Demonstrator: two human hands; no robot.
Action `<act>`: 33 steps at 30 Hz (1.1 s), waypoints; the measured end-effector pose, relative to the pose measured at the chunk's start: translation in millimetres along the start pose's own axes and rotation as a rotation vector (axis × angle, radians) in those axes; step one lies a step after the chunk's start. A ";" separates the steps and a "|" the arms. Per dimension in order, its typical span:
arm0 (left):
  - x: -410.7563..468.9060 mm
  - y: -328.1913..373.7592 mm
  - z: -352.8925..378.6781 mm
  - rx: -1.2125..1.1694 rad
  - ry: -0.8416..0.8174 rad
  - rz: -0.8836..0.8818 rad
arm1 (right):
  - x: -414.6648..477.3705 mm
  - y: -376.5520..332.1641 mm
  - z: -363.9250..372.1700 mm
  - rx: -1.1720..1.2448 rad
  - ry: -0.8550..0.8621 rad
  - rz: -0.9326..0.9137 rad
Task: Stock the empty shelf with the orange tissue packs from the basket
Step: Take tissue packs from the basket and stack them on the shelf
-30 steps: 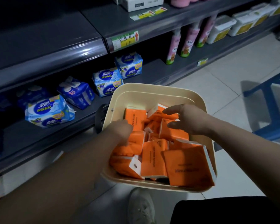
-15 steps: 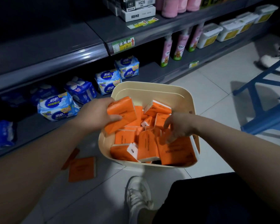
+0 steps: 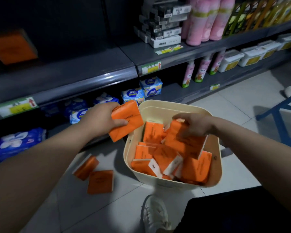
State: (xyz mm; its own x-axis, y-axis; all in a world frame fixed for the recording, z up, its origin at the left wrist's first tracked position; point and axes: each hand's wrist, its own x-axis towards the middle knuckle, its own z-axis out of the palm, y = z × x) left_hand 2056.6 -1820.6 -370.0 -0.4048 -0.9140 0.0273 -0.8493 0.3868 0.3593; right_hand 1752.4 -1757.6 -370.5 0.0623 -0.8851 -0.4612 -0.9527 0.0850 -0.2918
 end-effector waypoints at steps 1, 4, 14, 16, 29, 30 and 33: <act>-0.5 -5.0 -8.8 0.001 0.014 0.000 | 0.6 -6.7 -8.1 0.070 0.064 -0.035; -3.7 -20.0 -37.1 -0.005 0.045 -0.023 | 5.9 -33.6 -27.9 0.269 0.192 -0.141; -20.5 -85.2 -124.1 0.156 0.146 -0.220 | 42.2 -159.7 -80.7 0.620 0.447 -0.302; -20.6 -103.3 -141.7 0.171 0.162 -0.260 | 53.0 -186.0 -89.6 0.672 0.490 -0.314; 36.0 -221.7 -231.5 0.205 0.269 -0.306 | 153.7 -296.8 -116.2 0.955 0.323 -0.436; 44.0 -229.0 -234.9 0.212 0.284 -0.322 | 162.8 -302.9 -116.7 0.963 0.325 -0.443; 65.8 -248.3 -239.3 0.234 0.281 -0.380 | 190.3 -319.0 -116.8 0.926 0.387 -0.437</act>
State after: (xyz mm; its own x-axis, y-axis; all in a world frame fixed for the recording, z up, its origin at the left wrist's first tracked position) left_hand 2322.0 -2006.0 -234.1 0.0261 -0.9802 0.1962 -0.9845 0.0088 0.1751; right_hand 2033.5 -2006.6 -267.4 0.0882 -0.9927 0.0824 -0.2681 -0.1033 -0.9578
